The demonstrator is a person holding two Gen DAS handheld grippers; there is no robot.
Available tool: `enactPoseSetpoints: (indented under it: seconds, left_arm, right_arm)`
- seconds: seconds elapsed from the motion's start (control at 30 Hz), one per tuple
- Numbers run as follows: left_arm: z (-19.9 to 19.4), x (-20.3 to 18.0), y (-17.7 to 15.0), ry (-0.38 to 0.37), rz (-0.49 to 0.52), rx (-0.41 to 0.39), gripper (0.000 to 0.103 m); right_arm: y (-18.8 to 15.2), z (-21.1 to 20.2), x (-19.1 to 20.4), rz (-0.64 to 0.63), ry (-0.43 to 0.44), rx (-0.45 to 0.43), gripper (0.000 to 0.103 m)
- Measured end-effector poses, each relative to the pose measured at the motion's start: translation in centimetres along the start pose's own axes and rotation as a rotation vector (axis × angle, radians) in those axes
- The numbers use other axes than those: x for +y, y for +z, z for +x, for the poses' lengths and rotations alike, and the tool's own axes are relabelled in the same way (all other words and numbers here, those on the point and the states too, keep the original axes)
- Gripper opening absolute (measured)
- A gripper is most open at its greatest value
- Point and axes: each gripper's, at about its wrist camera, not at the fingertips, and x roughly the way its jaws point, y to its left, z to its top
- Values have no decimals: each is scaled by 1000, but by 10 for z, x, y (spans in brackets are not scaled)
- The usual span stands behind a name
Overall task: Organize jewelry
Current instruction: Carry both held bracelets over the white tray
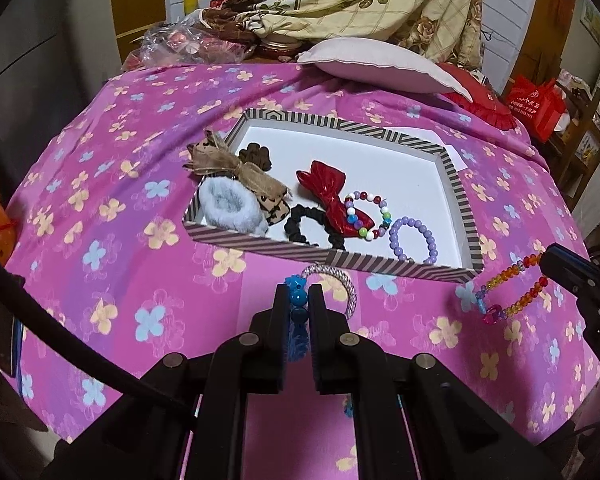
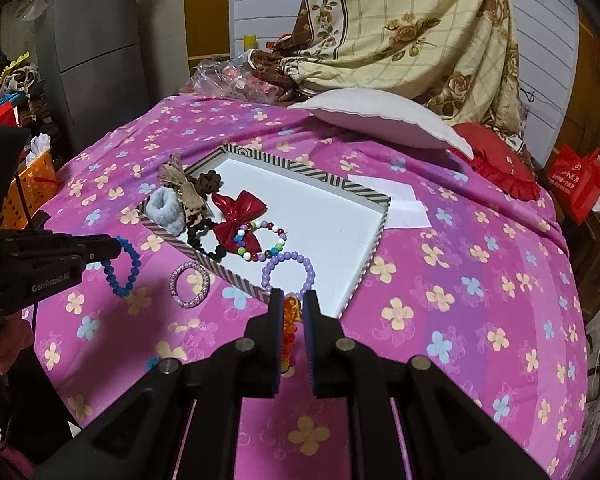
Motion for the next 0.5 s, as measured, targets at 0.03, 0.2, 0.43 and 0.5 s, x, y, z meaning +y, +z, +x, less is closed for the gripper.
enactPoseSetpoints:
  seconds: [0.03, 0.2, 0.43, 0.5]
  left_arm:
    - [1, -1, 2, 2, 5, 0, 21]
    - [11, -7, 14, 11, 17, 2, 21]
    - [26, -15, 41, 7, 19, 9, 21]
    - [32, -18, 49, 0, 18, 18, 21]
  right_arm:
    - [2, 2, 0, -3, -2, 2, 9]
    - [14, 15, -3, -19, -5, 12, 9]
    - [35, 39, -9, -24, 0, 31, 9]
    - [40, 49, -11, -25, 4, 39, 9]
